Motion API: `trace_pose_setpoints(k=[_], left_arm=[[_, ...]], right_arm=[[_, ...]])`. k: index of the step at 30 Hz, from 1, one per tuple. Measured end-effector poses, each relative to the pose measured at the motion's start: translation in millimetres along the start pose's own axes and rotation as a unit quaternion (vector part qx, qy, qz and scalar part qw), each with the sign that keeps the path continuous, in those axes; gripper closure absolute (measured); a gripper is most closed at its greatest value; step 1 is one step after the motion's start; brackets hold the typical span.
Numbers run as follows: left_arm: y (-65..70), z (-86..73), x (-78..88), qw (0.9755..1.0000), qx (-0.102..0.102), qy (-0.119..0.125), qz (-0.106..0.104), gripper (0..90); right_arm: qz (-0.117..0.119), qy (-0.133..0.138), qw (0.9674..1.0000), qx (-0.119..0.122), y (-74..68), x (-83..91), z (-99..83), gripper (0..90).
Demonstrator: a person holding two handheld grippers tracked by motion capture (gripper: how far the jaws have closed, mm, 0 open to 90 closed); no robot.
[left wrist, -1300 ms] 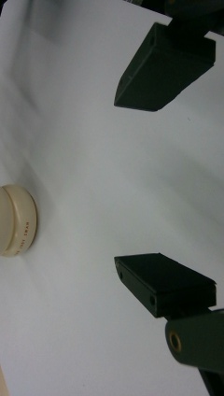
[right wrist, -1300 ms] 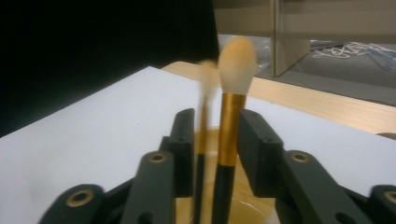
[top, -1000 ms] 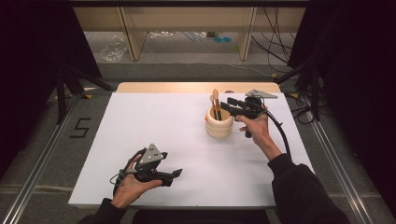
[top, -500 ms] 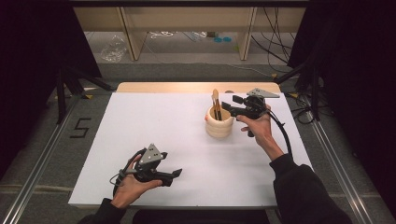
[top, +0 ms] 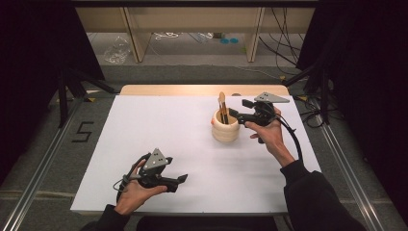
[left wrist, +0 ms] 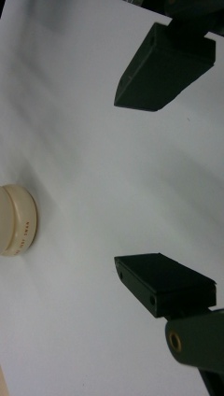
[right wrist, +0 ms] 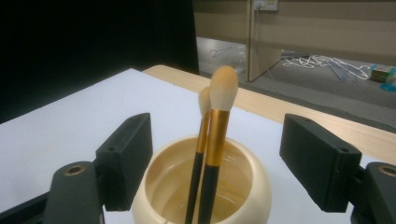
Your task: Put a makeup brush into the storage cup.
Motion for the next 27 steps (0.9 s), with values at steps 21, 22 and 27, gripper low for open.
trace_pose_setpoints(k=[21,22,27], left_arm=[[-0.2,-0.5,-0.6,1.0000,0.000,-0.001,0.001,19.2],[-0.2,-0.5,-0.6,1.0000,0.000,-0.001,0.001,19.2],[1.1,0.0,-1.6,1.0000,0.007,0.005,0.000,19.2]], right_arm=[[0.011,-0.018,0.9997,0.012,-20.9,19.3,-11.2,24.6],[0.011,-0.018,0.9997,0.012,-20.9,19.3,-11.2,24.6],[0.014,-0.017,0.9995,0.020,-26.3,22.7,-12.7,24.3]])
Point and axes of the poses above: each handheld gripper's, and its own axes: x roughly backward along the jaws, z roughly out of its top, y roughly to its right, the point moved 4 cm from there along -x, roughly forward along the jaws, and after that the axes turned 3 degrees about -y, right-handed, at the moved point
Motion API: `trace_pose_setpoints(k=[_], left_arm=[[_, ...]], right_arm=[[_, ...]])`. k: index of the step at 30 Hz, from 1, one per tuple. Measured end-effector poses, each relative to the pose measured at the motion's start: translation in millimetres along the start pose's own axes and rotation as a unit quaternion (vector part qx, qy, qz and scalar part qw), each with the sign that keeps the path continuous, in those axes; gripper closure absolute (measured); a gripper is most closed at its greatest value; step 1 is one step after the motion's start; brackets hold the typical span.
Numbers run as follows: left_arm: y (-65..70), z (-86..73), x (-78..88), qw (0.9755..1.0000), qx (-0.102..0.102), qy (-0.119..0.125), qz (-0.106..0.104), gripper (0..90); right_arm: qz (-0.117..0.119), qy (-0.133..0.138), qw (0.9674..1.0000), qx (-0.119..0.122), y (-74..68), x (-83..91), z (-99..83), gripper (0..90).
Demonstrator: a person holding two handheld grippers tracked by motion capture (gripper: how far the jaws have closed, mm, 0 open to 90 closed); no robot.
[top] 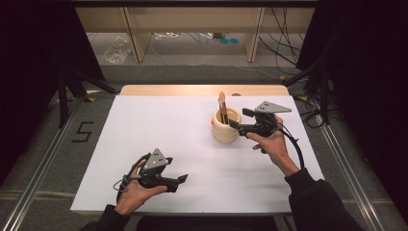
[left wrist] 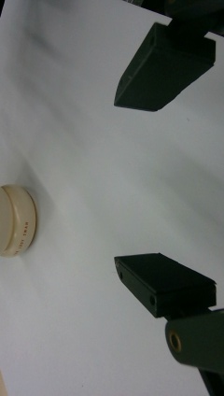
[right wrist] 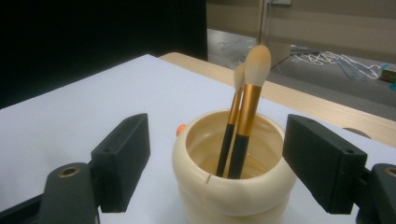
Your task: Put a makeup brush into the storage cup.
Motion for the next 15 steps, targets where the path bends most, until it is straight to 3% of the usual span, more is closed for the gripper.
trace_pose_setpoints(k=[15], left_arm=[[0.8,-0.2,-1.1,1.0000,0.005,0.003,-0.005,19.2]], right_arm=[[0.013,-0.009,0.9999,0.005,-16.6,14.6,-11.2,22.8]])
Point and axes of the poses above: each handheld gripper's, and its own axes: x roughly backward along the jaws, z roughly out of its top, y roughly to its right, the point moved 4 cm from there along -x, roughly forward along the jaws, and after that the axes turned 3 degrees about -y, right-handed, at the moved point
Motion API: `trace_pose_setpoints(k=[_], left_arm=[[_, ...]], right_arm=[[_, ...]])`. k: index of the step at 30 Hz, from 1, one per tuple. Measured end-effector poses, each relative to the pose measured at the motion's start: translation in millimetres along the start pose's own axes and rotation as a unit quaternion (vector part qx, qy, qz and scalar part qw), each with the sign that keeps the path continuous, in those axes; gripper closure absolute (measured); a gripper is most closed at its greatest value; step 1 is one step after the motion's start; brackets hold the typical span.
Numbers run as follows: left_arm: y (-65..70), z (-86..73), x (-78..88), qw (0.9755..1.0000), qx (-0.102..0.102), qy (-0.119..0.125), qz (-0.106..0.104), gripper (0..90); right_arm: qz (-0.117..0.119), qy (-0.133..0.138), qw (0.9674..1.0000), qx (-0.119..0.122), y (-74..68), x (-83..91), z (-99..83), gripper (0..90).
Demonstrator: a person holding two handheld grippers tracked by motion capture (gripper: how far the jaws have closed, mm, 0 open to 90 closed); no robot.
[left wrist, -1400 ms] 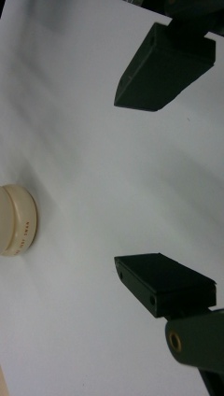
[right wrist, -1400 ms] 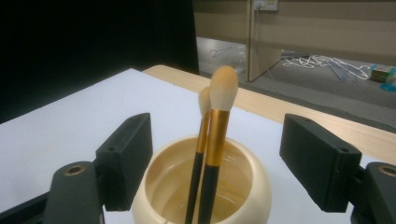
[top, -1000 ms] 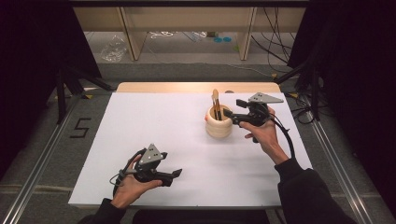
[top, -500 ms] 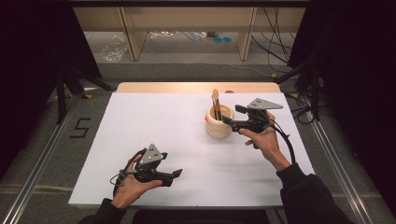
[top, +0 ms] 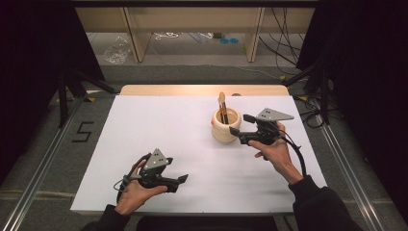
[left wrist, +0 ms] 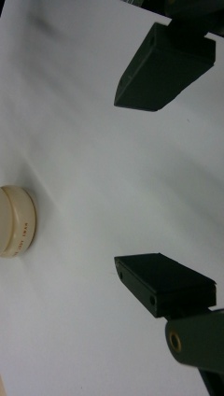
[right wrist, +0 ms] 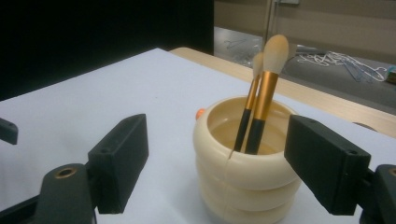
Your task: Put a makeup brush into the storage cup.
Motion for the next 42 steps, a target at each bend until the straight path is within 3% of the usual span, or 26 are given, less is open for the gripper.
trace_pose_setpoints(k=[10,11,12,27,29,31,36,37,42], left_arm=[[-0.6,0.1,1.0,1.0000,-0.003,-0.003,0.004,19.2],[-1.8,-0.2,2.1,0.9999,-0.011,-0.009,0.005,19.2],[-0.9,0.2,1.1,1.0000,-0.002,-0.001,0.005,19.2],[-1.6,0.1,2.5,0.9999,-0.010,-0.007,0.004,19.2],[-0.2,0.6,1.6,1.0000,-0.001,0.000,0.003,19.2],[-1.6,0.1,3.0,0.9999,-0.010,-0.008,0.001,19.2],[-0.9,0.5,2.1,1.0000,-0.002,0.000,0.002,19.2],[-1.7,0.1,2.7,0.9999,-0.010,-0.004,0.001,19.2],[0.0,0.4,1.4,1.0000,-0.001,0.003,0.001,19.2]], right_arm=[[0.012,-0.001,0.9999,0.004,-12.6,7.1,-6.0,22.0],[0.008,-0.004,0.9999,0.007,-13.4,9.0,-6.5,21.7],[0.011,0.000,0.9999,0.007,-15.1,9.0,-6.9,21.6],[0.018,0.003,0.9998,-0.007,-30.1,24.4,-19.8,17.4],[0.024,-0.003,0.9997,-0.008,-33.2,26.5,-23.1,17.2],[0.023,-0.006,0.9997,-0.009,-36.0,28.5,-26.5,17.0],[0.033,-0.012,0.9993,-0.009,-43.9,32.8,-33.9,16.8],[0.032,-0.017,0.9993,-0.005,-45.3,34.6,-35.3,16.7],[0.034,-0.012,0.9993,-0.006,-48.9,39.0,-38.2,16.6]])
Point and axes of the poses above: each handheld gripper's, and its own axes: x roughly backward along the jaws, z roughly out of its top, y roughly to its right, the point moved 4 cm from there along -x, roughly forward along the jaws, and after that the axes turned 3 degrees about -y, right-handed, at the moved point
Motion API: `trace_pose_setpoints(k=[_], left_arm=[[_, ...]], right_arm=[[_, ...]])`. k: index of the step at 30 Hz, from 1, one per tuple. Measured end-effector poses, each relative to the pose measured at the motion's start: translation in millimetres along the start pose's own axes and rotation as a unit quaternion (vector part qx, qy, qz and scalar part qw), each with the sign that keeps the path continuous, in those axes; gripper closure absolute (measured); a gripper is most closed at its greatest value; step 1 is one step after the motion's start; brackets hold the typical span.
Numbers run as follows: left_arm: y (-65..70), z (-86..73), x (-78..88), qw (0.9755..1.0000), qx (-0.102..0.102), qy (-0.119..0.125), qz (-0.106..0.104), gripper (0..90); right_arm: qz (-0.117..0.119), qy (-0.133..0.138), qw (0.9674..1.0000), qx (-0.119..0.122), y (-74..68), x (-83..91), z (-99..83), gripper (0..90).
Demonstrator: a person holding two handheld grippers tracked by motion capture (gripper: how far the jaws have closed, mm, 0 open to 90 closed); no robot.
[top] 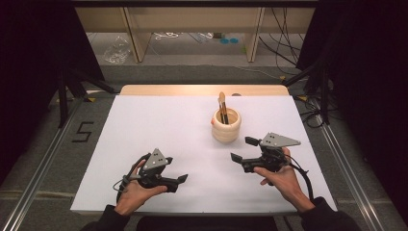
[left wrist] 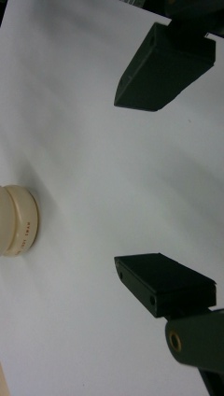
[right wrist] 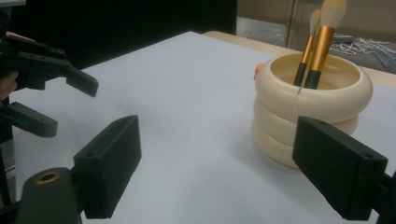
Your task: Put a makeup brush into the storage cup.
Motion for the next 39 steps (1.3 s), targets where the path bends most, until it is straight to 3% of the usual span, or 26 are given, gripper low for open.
trace_pose_setpoints(k=[13,19,39], left_arm=[[0.3,0.1,0.2,1.0000,-0.002,-0.002,0.000,19.2],[0.4,-0.1,0.0,1.0000,-0.001,-0.003,0.004,19.2],[0.1,-0.1,-0.5,1.0000,-0.005,-0.004,0.005,19.2]], right_arm=[[0.002,-0.008,0.9999,-0.012,-5.0,16.8,-14.7,16.6],[-0.005,-0.010,0.9999,-0.006,-8.2,22.0,-19.2,16.5],[-0.004,-0.012,0.9998,-0.014,-10.2,29.8,-27.2,16.3]])
Point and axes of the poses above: each handheld gripper's, and its own axes: x roughly backward along the jaws, z roughly out of its top, y roughly to its right, the point moved 4 cm from there along -x, roughly forward along the jaws, and after that the axes turned 3 degrees about -y, right-handed, at the moved point
